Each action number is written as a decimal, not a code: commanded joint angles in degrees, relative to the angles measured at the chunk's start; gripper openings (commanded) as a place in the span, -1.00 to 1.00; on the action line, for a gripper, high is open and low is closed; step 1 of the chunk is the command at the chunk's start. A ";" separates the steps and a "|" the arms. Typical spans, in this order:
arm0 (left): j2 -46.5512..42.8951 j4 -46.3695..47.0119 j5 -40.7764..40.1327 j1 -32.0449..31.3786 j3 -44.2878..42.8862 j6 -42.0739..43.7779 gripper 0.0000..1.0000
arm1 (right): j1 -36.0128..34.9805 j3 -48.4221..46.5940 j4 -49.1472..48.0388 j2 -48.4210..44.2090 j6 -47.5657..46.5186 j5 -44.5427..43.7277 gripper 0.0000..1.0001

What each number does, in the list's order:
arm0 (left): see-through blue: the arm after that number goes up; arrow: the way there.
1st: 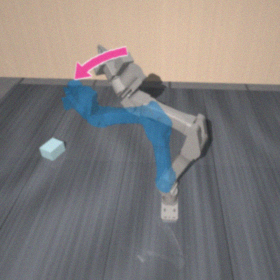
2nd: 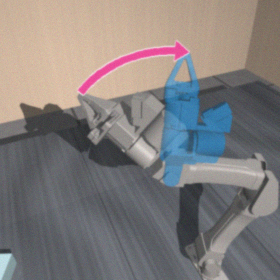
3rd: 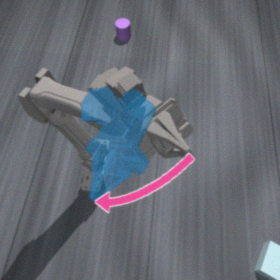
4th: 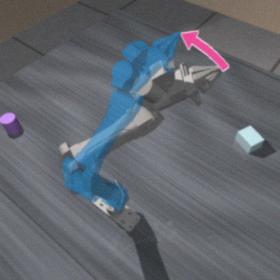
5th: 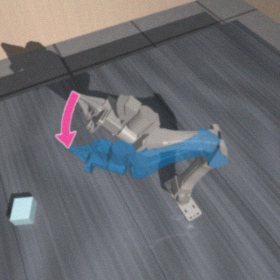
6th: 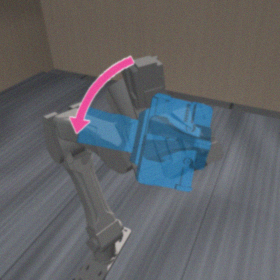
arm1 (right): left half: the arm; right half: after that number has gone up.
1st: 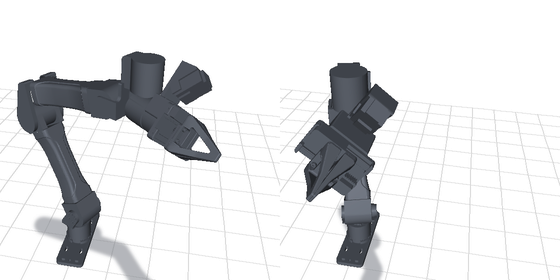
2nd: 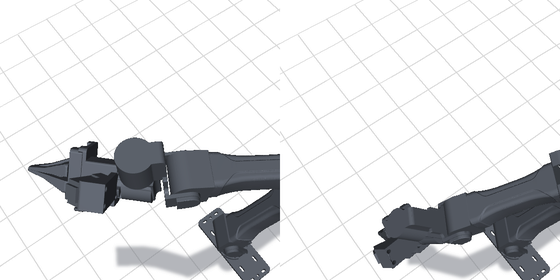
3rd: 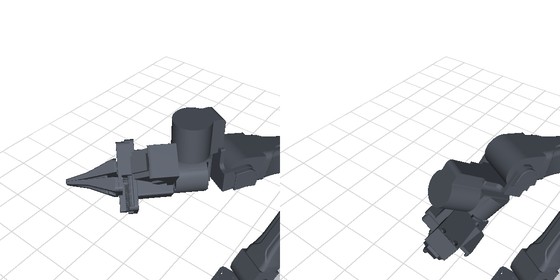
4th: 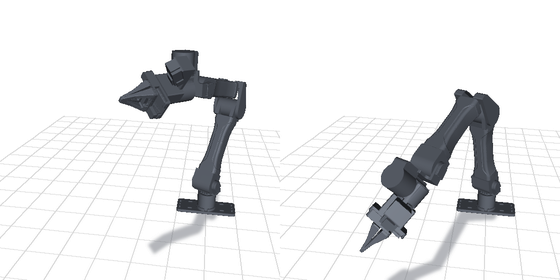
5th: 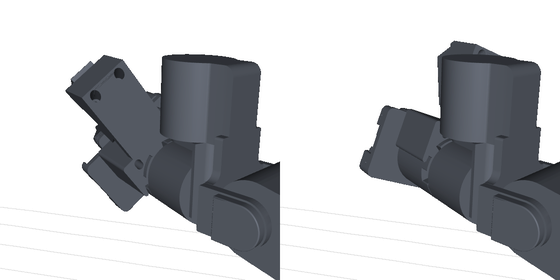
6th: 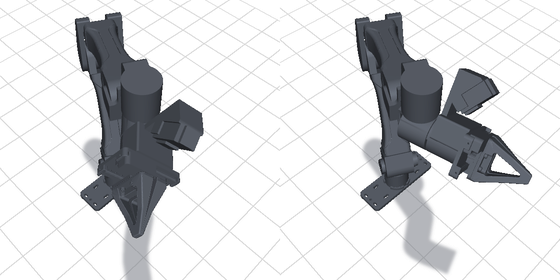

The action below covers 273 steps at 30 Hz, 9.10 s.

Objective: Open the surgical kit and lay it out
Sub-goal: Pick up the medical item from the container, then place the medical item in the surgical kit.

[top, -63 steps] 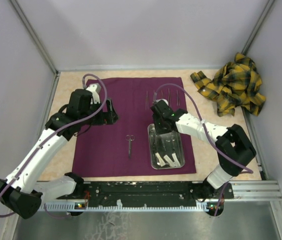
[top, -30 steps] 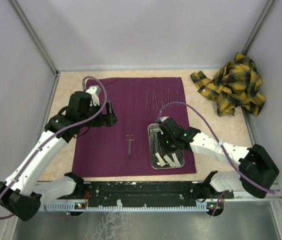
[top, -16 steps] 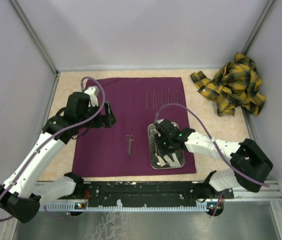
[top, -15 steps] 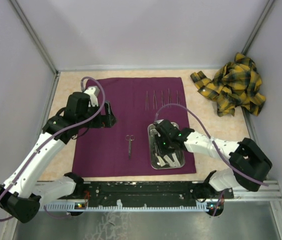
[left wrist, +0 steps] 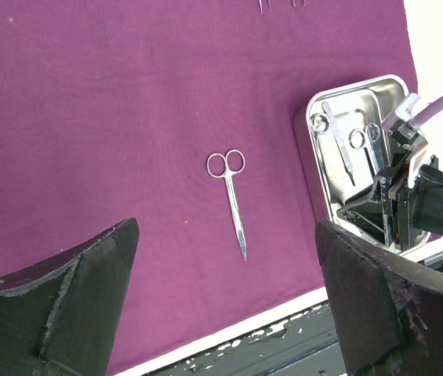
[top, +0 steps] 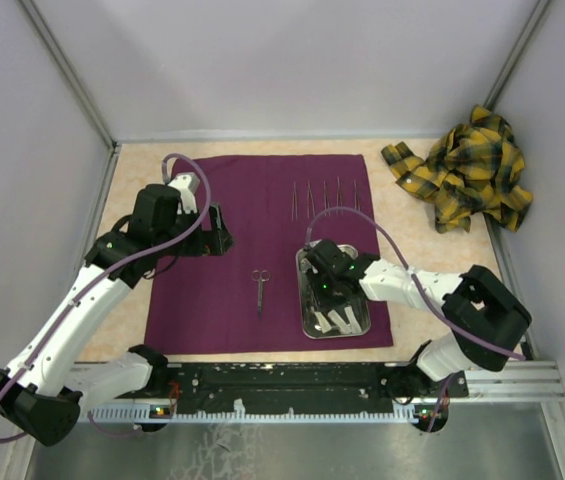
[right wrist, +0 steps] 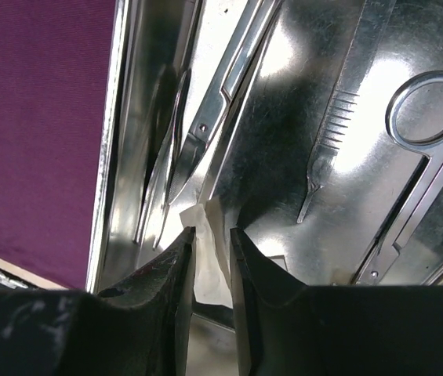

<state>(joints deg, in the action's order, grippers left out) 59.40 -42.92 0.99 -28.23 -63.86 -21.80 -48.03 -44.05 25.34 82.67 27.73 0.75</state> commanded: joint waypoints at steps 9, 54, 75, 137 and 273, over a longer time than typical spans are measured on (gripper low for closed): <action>-0.66 -0.36 -0.20 0.25 -1.97 -0.01 0.99 | -0.79 -2.82 -2.56 1.93 -1.28 -0.66 -0.68; -5.37 -5.61 -3.02 0.29 -5.30 -0.04 0.99 | 5.77 -42.48 2.27 22.29 4.89 4.66 -1.00; -6.44 -7.34 -2.40 0.44 -5.89 0.93 0.99 | 6.53 -53.15 -0.63 39.45 12.44 -0.88 -1.00; -6.57 -8.44 -3.28 0.44 -6.24 1.22 0.99 | 5.59 -53.41 0.71 42.22 9.92 -0.44 -1.00; -11.51 -11.33 -6.26 0.54 -8.04 5.37 0.99 | -1.48 -65.55 14.19 46.62 9.22 -16.72 -0.46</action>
<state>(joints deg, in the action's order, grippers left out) 48.62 -53.23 -4.67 -27.97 -70.59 -17.47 -48.64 -106.32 40.29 130.02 37.47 -15.33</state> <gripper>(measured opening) 0.997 0.256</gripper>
